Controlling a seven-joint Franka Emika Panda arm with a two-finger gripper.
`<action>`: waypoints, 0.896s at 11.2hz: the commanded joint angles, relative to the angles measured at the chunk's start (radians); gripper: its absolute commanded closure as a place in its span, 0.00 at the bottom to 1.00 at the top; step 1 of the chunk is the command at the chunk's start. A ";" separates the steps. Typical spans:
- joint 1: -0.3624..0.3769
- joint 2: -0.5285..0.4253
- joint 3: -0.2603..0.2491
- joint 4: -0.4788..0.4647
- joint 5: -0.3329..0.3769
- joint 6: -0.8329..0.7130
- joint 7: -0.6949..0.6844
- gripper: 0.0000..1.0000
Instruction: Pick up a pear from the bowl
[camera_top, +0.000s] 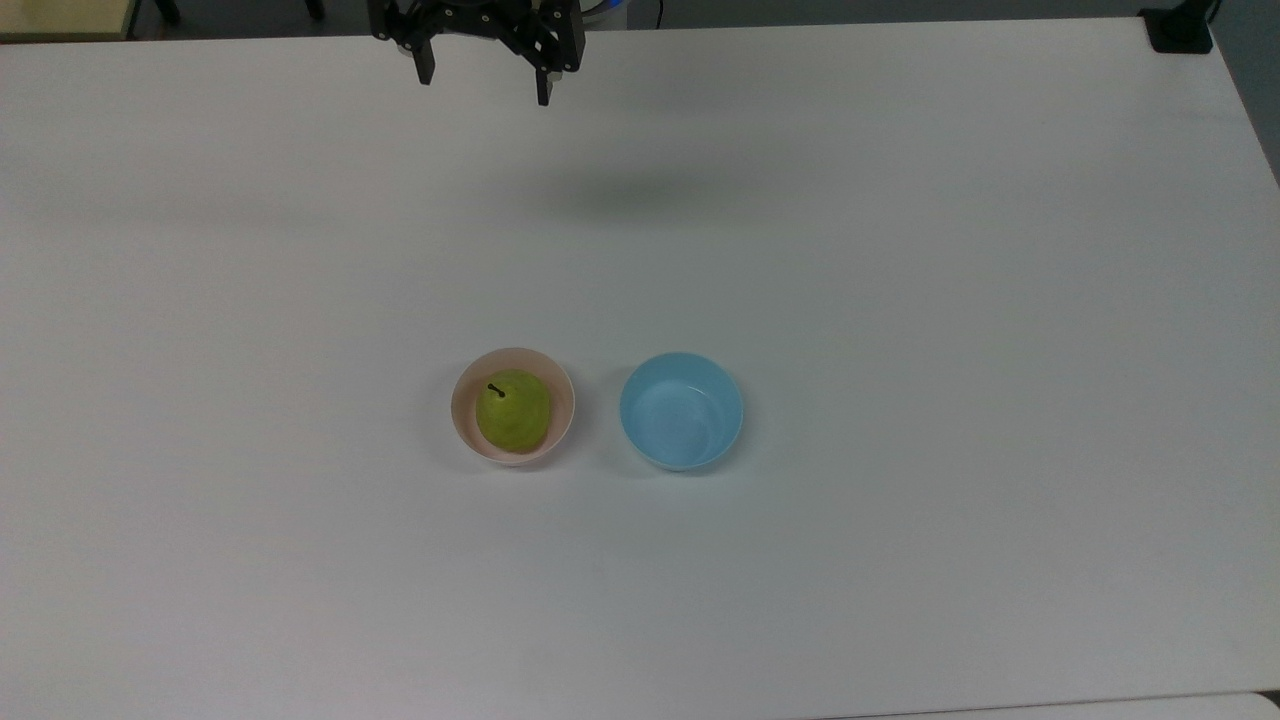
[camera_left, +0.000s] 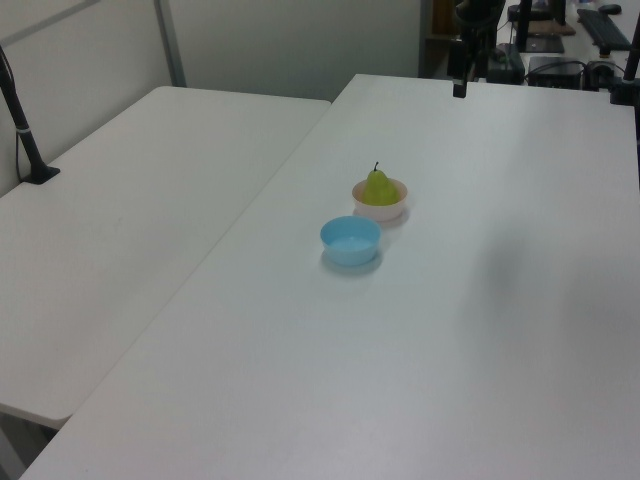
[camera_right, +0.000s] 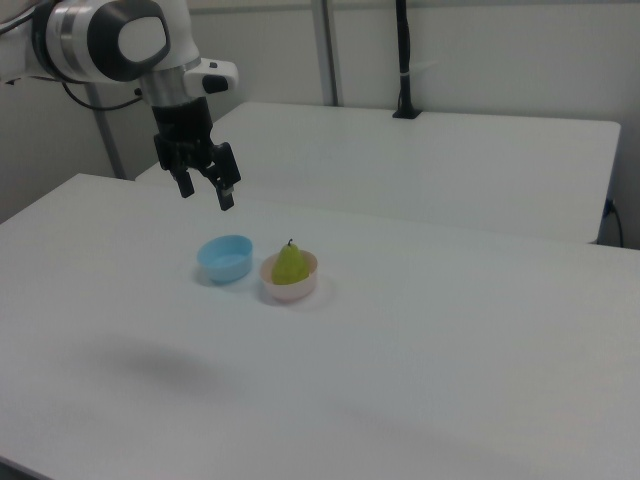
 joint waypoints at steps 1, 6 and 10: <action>-0.002 -0.013 -0.005 -0.017 0.010 0.002 -0.036 0.00; -0.005 -0.012 -0.005 -0.017 0.010 0.008 -0.036 0.00; -0.011 -0.005 -0.003 -0.017 0.009 0.028 -0.054 0.00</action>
